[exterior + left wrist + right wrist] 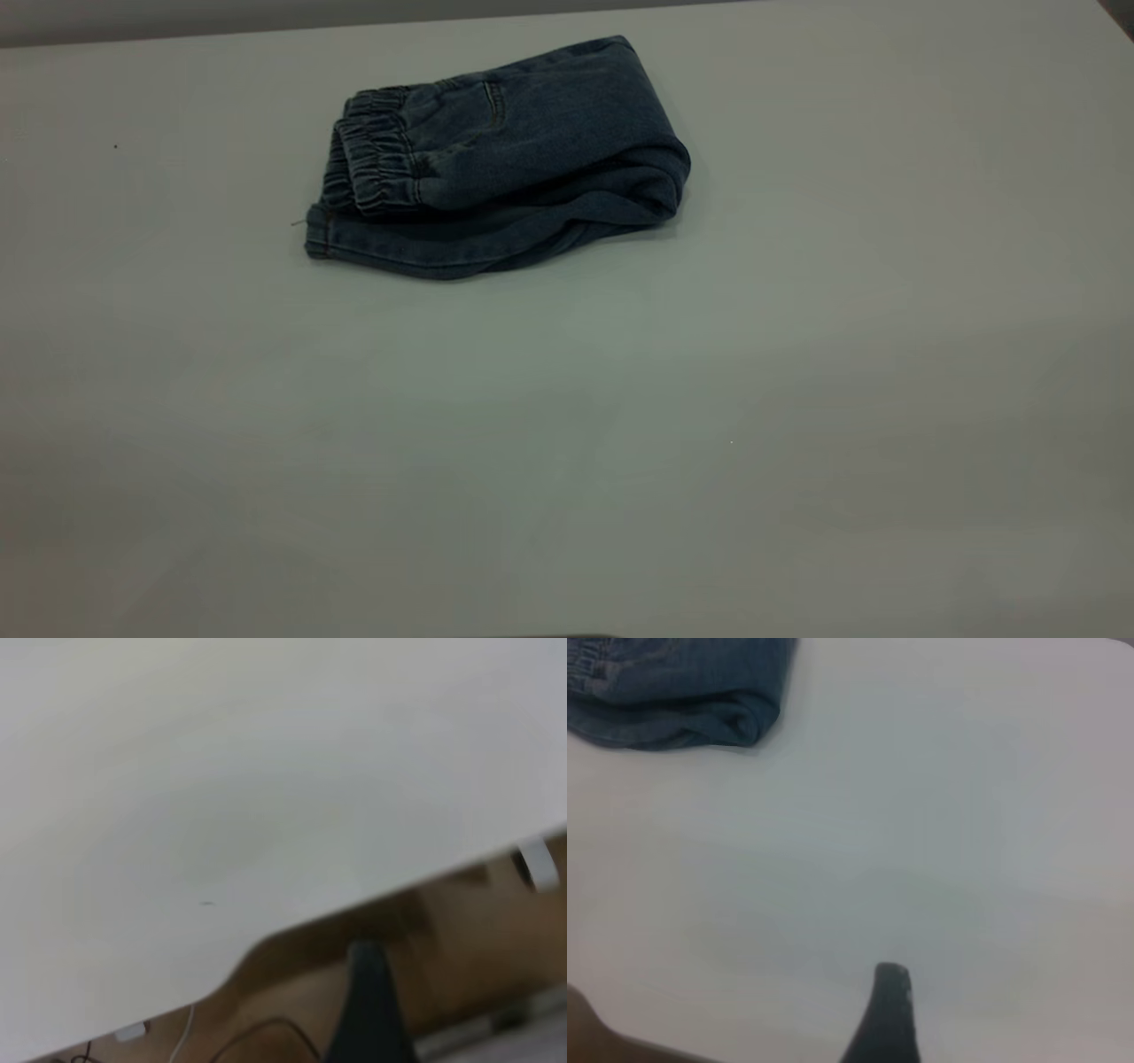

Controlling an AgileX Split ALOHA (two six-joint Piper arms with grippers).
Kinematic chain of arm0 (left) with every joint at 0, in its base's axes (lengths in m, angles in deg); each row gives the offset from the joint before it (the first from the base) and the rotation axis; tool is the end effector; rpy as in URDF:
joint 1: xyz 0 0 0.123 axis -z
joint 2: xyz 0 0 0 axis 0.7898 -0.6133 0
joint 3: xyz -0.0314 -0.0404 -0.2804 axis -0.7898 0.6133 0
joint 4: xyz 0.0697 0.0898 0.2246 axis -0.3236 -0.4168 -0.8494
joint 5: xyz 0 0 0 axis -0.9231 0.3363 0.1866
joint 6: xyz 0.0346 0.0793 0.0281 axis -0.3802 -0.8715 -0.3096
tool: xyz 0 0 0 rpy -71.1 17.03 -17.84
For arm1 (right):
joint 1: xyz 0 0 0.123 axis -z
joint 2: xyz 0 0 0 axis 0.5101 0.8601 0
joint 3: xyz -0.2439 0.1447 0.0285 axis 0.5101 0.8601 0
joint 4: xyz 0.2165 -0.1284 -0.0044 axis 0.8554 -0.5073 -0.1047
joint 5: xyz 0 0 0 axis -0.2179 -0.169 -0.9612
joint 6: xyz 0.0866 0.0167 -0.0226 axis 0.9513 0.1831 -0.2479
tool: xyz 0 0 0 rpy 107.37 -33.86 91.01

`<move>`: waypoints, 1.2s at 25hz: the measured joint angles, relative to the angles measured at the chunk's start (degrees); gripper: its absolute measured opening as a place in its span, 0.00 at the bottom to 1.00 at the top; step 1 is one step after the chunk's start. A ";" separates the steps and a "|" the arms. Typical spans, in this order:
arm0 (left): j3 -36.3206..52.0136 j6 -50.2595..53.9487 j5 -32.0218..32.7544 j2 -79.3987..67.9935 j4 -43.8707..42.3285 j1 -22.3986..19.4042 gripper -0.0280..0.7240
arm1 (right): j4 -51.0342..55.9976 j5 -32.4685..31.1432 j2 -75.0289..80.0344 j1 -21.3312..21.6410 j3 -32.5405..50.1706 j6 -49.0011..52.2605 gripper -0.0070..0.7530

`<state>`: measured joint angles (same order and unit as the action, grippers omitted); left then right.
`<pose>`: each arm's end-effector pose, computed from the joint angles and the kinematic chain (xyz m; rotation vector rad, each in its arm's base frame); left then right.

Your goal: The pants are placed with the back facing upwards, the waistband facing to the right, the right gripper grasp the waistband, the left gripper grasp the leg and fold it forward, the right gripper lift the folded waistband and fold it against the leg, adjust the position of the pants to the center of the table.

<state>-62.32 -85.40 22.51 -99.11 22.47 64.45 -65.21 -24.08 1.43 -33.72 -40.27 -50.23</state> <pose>0.0226 -0.0075 0.2681 0.2869 2.2997 -0.1297 -0.0090 0.0139 0.2645 -0.2205 2.1249 0.1606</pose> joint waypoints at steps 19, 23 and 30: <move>0.00 -0.01 0.64 12.69 0.00 -11.88 0.69 | 0.29 0.00 0.00 4.14 0.00 0.00 0.76; 0.00 -0.01 0.64 12.69 0.00 -11.88 0.69 | 0.29 0.00 0.00 4.14 0.00 0.00 0.76; 0.00 -0.01 0.64 12.69 0.00 -11.88 0.69 | -0.50 0.00 0.00 4.14 0.00 0.49 0.76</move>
<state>-62.32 -85.41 23.16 -86.42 22.47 52.57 -65.71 -24.08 1.43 -29.58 -40.27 -49.74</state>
